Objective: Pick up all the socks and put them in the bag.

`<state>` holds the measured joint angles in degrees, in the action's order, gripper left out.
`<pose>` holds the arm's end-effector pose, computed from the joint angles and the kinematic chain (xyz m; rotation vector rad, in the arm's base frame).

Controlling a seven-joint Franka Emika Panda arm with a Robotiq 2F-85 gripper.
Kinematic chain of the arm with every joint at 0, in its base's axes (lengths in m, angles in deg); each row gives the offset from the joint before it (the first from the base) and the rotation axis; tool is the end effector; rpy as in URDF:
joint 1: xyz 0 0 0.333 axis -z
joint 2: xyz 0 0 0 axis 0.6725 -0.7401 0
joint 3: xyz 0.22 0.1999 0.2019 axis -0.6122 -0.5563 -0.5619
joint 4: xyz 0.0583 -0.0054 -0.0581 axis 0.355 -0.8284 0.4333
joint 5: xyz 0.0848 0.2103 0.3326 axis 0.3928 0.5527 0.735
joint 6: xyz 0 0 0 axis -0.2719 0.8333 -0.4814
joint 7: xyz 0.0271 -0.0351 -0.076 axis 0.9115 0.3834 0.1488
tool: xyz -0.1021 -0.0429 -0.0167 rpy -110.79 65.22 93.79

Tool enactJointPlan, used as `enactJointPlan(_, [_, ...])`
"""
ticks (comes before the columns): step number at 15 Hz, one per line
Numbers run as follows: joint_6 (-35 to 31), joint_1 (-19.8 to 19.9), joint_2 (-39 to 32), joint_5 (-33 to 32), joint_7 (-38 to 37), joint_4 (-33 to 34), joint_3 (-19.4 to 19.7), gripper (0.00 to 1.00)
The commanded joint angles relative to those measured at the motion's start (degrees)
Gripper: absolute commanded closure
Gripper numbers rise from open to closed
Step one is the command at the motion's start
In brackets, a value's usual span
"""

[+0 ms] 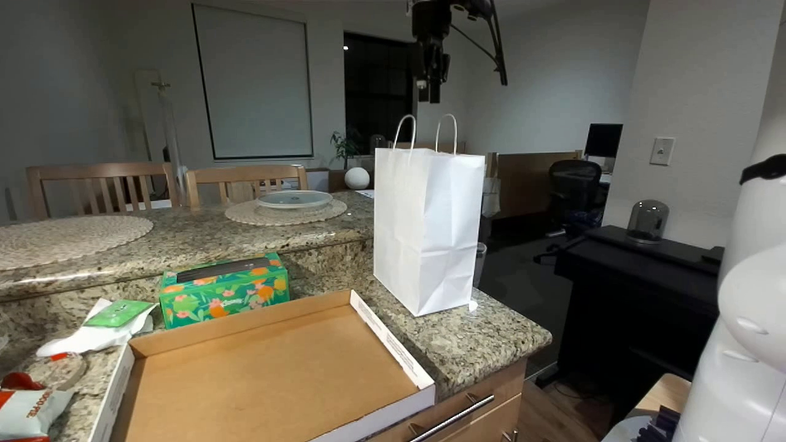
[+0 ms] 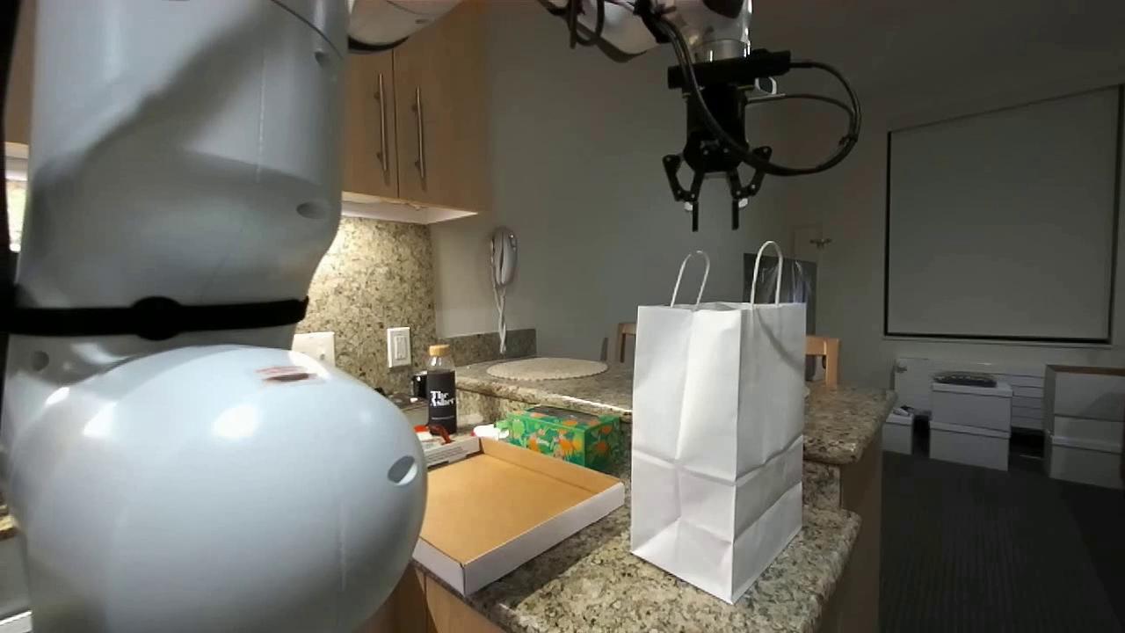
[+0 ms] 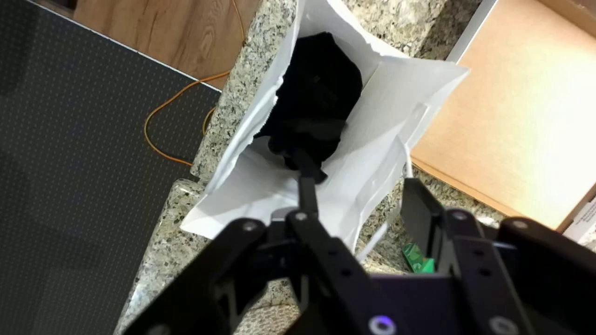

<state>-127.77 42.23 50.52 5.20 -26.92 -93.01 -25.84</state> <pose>0.5765 -0.0547 0.7038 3.0883 0.5391 -0.0496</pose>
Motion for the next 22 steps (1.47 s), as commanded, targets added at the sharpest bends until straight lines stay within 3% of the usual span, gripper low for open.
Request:
enactJointPlan(1, [2.1,-0.1,-1.2,1.1,1.4,2.0,-0.3,0.18])
enactJointPlan(4, [-0.5,-0.9,0.4,1.6,0.9,0.5,-1.2,0.01])
enactJointPlan(10, [-4.0,-4.7,4.8,4.7,-4.9,-2.6,-4.8,0.0])
enactJointPlan(16, [-12.7,-10.5,7.5,6.0,-24.2,-6.7,-9.8,0.0])
enactJointPlan(19, [-19.2,-12.9,7.3,3.2,-37.1,-8.7,-12.0,0.0])
enactJointPlan(22, [-21.2,-14.4,6.6,-1.1,-45.7,-9.7,-13.4,0.0])
